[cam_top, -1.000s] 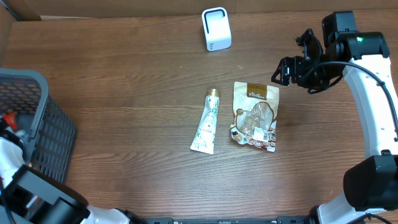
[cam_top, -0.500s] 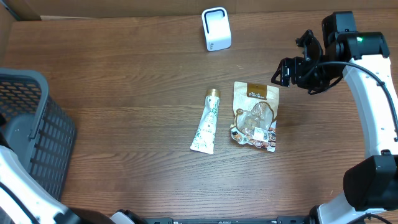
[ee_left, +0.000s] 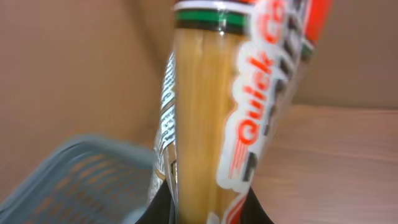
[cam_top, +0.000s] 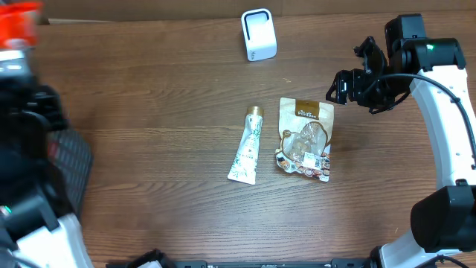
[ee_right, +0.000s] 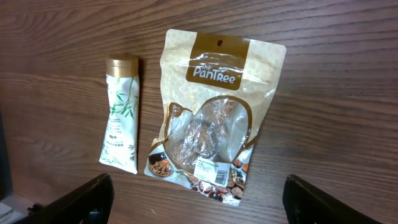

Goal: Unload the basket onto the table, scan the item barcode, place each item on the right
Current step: 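Lift the red pasta pack out and lay it left of the tube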

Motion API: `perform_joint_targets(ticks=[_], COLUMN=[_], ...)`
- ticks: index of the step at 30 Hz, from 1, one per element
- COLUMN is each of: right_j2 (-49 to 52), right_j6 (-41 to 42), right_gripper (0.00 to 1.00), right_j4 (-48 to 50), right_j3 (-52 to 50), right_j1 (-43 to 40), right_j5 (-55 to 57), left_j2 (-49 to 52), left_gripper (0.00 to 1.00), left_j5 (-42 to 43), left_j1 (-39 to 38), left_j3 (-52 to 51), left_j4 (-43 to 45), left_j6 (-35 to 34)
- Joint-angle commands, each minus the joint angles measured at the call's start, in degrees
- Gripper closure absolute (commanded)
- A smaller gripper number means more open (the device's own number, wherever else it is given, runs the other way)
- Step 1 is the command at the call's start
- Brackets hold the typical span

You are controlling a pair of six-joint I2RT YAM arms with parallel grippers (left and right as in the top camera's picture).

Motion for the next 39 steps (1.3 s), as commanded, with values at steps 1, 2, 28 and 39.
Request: perform_joint_targets(ticks=[1, 2, 28, 39], right_j2=[0.3, 0.3, 0.3, 0.3], right_j6=[0.1, 0.1, 0.1, 0.1], right_gripper=[0.12, 0.12, 0.12, 0.12], right_j4=[0.0, 0.0, -0.1, 0.6], right_j3=[-0.3, -0.3, -0.3, -0.3], right_j1=[0.2, 0.2, 0.2, 0.2], right_j5=[0.7, 0.7, 1.0, 1.0], left_j2=[-2.2, -1.7, 48.8, 51.0], left_gripper=[0.96, 0.96, 0.96, 0.01], left_j5=[-2.0, -4.3, -23.3, -21.6], left_j1=[-10.2, -13.6, -44.4, -48.4], left_j3=[2.6, 2.5, 2.5, 10.6], left_j4=[-4.3, -6.8, -18.8, -22.6], left_j6=[-12.0, -14.3, -33.9, -31.9])
